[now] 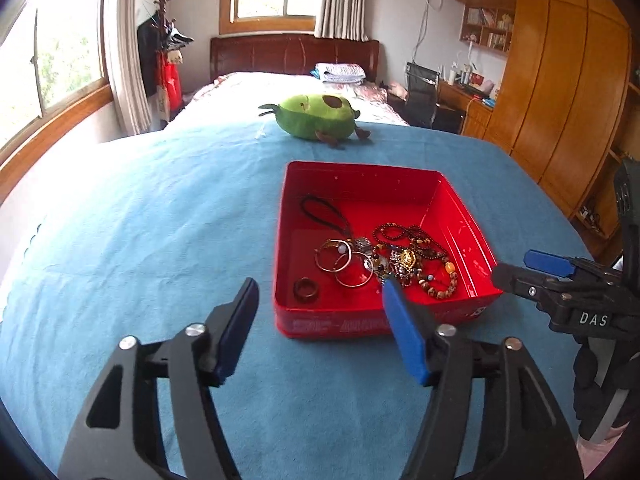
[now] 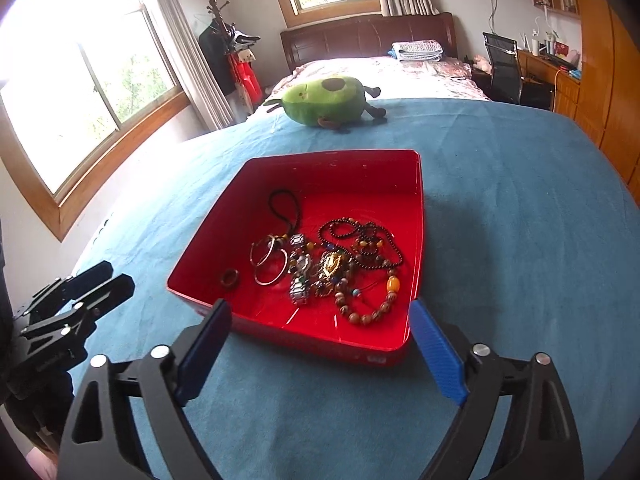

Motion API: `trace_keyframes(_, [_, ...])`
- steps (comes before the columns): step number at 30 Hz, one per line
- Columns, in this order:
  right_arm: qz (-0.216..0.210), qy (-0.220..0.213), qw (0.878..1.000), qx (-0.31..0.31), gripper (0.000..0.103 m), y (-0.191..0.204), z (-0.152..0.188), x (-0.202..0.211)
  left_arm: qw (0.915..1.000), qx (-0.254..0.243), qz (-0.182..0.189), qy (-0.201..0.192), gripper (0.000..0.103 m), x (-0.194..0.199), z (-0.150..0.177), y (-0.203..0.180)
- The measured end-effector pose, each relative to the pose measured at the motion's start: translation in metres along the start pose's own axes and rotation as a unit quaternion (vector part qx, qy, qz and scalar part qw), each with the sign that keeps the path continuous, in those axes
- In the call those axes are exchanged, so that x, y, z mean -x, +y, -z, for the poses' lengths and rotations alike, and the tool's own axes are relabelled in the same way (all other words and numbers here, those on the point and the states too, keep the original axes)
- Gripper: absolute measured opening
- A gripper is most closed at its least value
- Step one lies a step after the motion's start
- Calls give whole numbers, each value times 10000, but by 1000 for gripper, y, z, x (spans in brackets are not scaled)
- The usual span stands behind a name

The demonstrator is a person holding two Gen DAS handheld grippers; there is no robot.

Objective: Organize jewelry

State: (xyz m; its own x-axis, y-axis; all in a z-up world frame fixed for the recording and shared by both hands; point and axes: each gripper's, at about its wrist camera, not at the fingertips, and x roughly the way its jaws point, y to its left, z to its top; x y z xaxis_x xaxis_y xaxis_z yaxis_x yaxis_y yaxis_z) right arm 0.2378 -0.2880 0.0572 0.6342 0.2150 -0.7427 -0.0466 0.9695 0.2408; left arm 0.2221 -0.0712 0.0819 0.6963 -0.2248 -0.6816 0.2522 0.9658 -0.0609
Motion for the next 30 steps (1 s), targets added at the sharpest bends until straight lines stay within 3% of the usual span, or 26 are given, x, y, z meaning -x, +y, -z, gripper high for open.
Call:
trace_keyframes(8, [94, 88, 9999, -30, 99, 8, 17, 13, 9998, -8, -75, -203, 90, 25, 12, 2])
trace_keyframes(16, [472, 205, 9986, -105, 99, 5, 44, 24, 9996, -95, -166, -211, 96, 37, 29, 5])
trace_keyframes(30, [311, 490, 9980, -257, 99, -1, 57, 11, 9986, 0, -307, 437, 98, 4, 46, 13])
